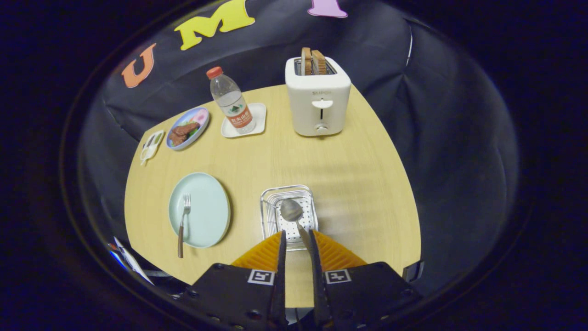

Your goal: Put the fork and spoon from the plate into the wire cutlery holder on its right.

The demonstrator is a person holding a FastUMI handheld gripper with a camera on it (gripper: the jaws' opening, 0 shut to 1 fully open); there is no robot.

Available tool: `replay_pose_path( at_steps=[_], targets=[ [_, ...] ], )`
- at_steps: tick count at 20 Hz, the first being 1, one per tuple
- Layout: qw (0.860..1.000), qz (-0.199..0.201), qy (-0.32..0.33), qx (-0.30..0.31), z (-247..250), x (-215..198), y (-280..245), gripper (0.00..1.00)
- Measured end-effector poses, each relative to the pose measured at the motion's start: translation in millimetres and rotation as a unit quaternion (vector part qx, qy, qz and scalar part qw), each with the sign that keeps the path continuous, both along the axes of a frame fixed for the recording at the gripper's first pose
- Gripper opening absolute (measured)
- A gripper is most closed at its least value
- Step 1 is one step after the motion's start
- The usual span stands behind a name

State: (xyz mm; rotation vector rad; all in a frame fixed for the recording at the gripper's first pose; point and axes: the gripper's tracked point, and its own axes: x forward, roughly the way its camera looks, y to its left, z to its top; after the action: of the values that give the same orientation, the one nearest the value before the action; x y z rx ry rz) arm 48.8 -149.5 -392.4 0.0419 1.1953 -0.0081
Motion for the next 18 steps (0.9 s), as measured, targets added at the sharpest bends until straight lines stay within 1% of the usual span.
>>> replay_pose_path(
  at_steps=[1,2,5,8,9,14,18],
  targets=[
    [1.0,0.002,-0.007,0.007,3,-1,5,0.33],
    [1.0,0.005,-0.016,0.01,3,-1,9,0.39],
    [0.999,0.012,-0.042,0.008,11,-1,22,0.83],
    [0.998,0.019,-0.058,-0.004,16,1,38,0.93],
    [0.998,0.02,-0.064,-0.008,17,3,45,0.98],
    [0.997,0.017,-0.074,-0.006,16,2,92,0.97],
    [0.998,0.024,-0.056,0.007,-3,-5,137,0.97]
  ],
)
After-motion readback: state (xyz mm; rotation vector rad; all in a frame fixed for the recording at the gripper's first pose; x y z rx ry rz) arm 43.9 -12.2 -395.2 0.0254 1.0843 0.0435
